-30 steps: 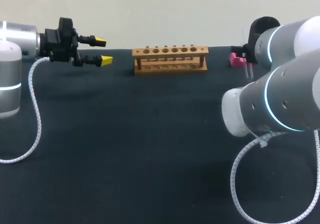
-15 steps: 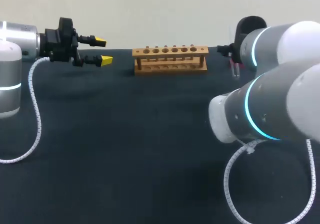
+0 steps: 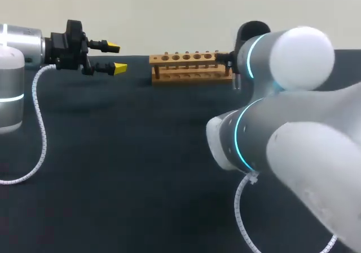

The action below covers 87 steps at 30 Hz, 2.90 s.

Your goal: Grasp the test tube, adjust it, and insert it.

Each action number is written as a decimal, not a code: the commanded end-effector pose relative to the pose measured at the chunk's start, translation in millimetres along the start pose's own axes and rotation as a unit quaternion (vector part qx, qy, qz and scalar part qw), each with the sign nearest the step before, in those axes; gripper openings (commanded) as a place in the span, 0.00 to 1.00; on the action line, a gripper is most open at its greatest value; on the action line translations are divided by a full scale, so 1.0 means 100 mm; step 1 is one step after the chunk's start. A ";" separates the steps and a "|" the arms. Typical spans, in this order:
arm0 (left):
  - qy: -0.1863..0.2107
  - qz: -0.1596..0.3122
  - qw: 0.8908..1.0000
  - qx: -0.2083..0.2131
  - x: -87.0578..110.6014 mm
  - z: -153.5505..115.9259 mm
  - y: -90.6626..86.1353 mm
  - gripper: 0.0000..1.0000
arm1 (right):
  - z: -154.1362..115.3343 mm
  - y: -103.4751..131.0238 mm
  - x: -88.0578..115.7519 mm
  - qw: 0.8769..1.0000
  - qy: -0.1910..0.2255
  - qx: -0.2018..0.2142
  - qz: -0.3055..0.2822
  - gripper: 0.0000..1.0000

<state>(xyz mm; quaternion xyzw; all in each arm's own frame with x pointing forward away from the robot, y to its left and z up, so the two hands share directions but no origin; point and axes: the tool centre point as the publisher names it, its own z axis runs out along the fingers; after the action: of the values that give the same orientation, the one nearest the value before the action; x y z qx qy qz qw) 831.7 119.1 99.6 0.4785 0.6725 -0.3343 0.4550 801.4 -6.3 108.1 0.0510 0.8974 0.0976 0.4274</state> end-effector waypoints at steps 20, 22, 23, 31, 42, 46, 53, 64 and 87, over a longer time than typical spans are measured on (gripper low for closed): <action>-0.002 0.002 1.000 0.000 0.01 -0.01 0.00 1.00 | 0.49 0.50 0.11 0.999 0.005 -0.037 -0.007 0.00; -0.002 0.002 1.000 0.000 0.01 -0.01 0.00 1.00 | 0.52 0.52 0.12 0.999 0.006 -0.039 -0.006 0.00; -0.002 0.002 1.000 0.000 0.01 -0.01 0.00 1.00 | 0.53 0.52 0.12 0.999 0.006 -0.040 -0.006 0.00; -0.002 0.002 1.000 0.000 0.01 -0.01 0.00 1.00 | 0.55 0.57 0.19 0.999 0.019 -0.048 -0.003 0.00; -0.002 0.002 1.000 0.000 0.01 -0.01 0.00 1.00 | 0.61 0.56 0.28 0.998 0.044 -0.049 -0.007 0.00; -0.002 0.002 1.000 0.000 0.01 -0.01 0.00 1.00 | 0.64 0.56 0.32 0.997 0.064 -0.049 -0.011 0.00; -0.002 0.002 1.000 0.000 0.01 -0.01 0.00 1.00 | 0.70 0.56 0.37 0.994 0.093 -0.054 -0.013 0.00; -0.002 0.002 1.000 0.000 0.01 -0.01 0.00 1.00 | 0.75 0.58 0.42 0.987 0.143 -0.072 -0.020 0.00; -0.002 0.002 1.000 0.000 0.01 -0.01 0.00 1.00 | 0.72 0.63 0.52 0.981 0.178 -0.077 -0.009 0.00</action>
<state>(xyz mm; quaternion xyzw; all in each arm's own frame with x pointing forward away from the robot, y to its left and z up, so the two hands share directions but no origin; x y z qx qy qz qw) 831.7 119.1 99.6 0.4785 0.6725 -0.3343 0.4550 824.6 72.2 36.4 -0.0089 0.9468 0.1722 0.2717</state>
